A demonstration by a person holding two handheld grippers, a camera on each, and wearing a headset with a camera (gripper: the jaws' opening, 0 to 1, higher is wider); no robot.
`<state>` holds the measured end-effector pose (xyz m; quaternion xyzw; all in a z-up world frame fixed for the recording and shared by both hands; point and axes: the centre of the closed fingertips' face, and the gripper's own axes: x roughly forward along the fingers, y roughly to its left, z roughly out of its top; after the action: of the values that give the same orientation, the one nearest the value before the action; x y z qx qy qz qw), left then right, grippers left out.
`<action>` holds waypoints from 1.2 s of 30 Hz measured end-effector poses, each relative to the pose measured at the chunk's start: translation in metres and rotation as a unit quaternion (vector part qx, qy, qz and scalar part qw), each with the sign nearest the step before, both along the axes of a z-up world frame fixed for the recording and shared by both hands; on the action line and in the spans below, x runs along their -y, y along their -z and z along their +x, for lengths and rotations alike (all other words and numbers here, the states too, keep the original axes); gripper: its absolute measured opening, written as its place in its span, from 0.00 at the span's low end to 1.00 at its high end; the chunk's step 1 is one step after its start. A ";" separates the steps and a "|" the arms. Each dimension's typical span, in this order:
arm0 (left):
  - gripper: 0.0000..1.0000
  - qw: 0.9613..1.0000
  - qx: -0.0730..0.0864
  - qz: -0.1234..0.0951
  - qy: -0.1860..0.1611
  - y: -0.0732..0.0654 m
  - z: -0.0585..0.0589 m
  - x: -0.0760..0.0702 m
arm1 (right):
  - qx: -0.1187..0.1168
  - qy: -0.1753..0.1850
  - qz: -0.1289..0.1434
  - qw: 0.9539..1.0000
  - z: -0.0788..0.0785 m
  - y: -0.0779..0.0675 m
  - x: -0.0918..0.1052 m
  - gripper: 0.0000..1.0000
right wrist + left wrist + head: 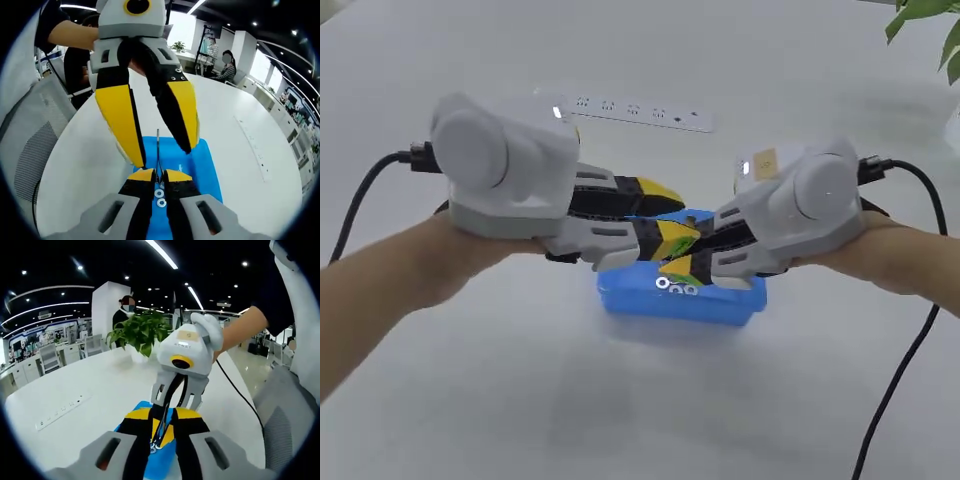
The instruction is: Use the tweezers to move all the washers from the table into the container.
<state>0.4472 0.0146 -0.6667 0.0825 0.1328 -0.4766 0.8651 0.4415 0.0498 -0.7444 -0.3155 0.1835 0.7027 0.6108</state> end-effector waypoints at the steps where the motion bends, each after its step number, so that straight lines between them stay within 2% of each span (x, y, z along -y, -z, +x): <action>1: 0.18 1.000 0.002 0.003 0.004 0.000 -0.001 0.002 | 0.000 0.000 0.000 1.000 0.000 0.000 0.000 0.08; 5: 0.14 1.000 0.004 0.009 0.017 0.001 -0.004 0.007 | 0.001 0.001 0.000 1.000 0.000 -0.001 0.001 0.08; 9: 0.08 1.000 0.011 0.019 0.021 0.001 -0.003 0.005 | 0.004 -0.005 -0.002 1.000 -0.002 -0.002 0.001 0.08; 10: 0.07 0.999 0.017 0.023 0.025 0.000 -0.004 0.006 | 0.005 -0.004 -0.002 1.000 -0.002 -0.002 0.001 0.08; 11: 0.07 0.998 0.036 0.039 0.032 -0.001 -0.003 0.005 | 0.006 -0.005 -0.002 1.000 -0.002 -0.003 0.001 0.08; 12: 0.06 0.997 0.046 0.051 0.034 -0.001 -0.003 0.003 | 0.008 -0.006 -0.003 1.000 -0.002 -0.003 0.001 0.08; 14: 0.05 0.996 0.052 0.059 0.045 -0.002 -0.007 0.005 | 0.012 -0.008 -0.003 1.000 -0.001 -0.004 0.001 0.09; 17: 0.05 0.996 0.059 0.061 0.043 -0.006 -0.008 0.001 | 0.019 -0.007 0.002 1.000 -0.001 -0.009 0.002 0.09; 18: 0.05 0.995 0.066 0.060 0.039 -0.010 -0.008 -0.001 | 0.022 -0.004 0.007 1.000 -0.001 -0.013 0.002 0.09; 23: 0.04 0.995 0.085 0.038 0.034 -0.030 -0.014 -0.005 | 0.038 0.001 0.039 0.999 -0.002 -0.034 0.001 0.12; 27: 0.04 0.994 0.097 0.021 0.035 -0.044 -0.021 -0.006 | 0.039 0.004 0.058 0.998 -0.009 -0.049 0.002 0.13; 30: 0.04 0.994 0.102 0.005 0.042 -0.053 -0.030 -0.006 | 0.033 0.002 0.065 0.997 -0.016 -0.054 0.006 0.13; 32: 0.04 0.993 0.104 -0.012 0.046 -0.058 -0.041 -0.006 | 0.024 -0.004 0.070 0.997 -0.024 -0.058 0.009 0.13; 36: 0.04 0.993 0.102 -0.028 0.046 -0.061 -0.055 -0.008 | 0.015 -0.012 0.071 0.997 -0.036 -0.061 0.017 0.13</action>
<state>0.3925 0.0228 -0.6055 0.1127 0.0263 -0.5086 0.8532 0.4054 0.0332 -0.6832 -0.2845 0.1200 0.7162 0.6259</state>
